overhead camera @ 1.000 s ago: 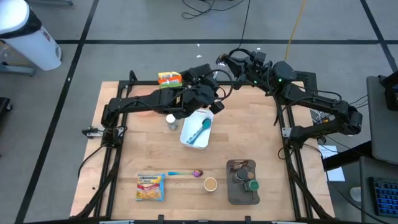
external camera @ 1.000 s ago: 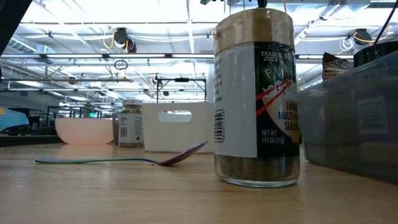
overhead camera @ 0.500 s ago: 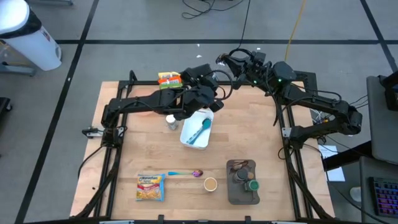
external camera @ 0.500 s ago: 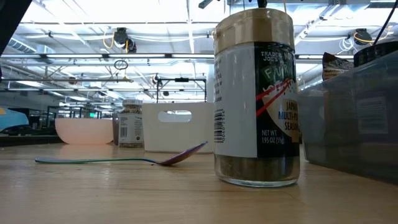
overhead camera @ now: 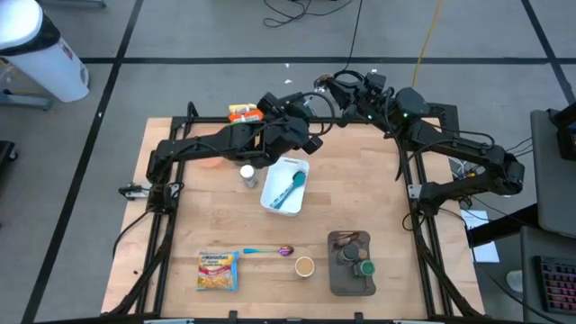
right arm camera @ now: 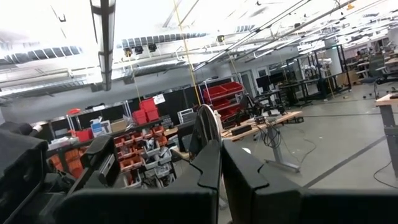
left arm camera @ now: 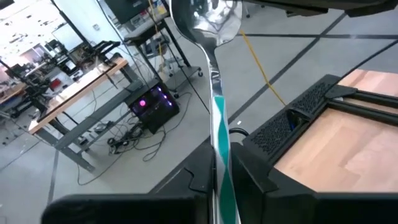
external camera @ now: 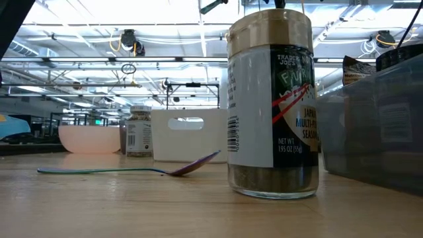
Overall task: Pick & Place Food Item
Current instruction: Put the white patterned spoon into the white bin
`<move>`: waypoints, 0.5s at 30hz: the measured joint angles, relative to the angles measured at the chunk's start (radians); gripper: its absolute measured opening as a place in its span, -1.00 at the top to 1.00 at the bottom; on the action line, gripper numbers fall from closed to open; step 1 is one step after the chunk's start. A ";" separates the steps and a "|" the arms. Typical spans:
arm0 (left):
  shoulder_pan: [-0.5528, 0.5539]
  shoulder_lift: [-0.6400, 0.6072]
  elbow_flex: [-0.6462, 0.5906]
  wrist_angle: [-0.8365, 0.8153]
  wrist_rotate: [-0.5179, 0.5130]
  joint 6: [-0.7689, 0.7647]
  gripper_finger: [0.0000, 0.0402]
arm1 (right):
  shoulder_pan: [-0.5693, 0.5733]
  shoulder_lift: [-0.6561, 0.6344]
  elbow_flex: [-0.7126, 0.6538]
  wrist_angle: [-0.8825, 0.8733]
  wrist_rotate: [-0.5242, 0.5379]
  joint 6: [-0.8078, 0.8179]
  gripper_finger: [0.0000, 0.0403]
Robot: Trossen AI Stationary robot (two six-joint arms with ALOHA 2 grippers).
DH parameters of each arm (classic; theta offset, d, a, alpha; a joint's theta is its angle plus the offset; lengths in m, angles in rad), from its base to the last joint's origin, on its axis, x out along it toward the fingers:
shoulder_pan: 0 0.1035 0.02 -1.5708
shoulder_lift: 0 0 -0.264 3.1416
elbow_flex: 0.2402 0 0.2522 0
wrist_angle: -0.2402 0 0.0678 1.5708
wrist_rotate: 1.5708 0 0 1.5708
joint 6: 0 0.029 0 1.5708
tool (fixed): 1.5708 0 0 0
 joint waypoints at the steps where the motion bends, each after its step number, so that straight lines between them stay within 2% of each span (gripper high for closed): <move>1: 0.000 0.000 0.000 -0.001 0.000 -0.006 0.82 | 0.000 0.000 0.000 -0.001 0.000 0.000 1.00; 15: 0.000 0.000 0.000 0.000 0.030 -0.043 0.82 | 0.000 0.000 0.000 0.002 -0.020 0.003 0.96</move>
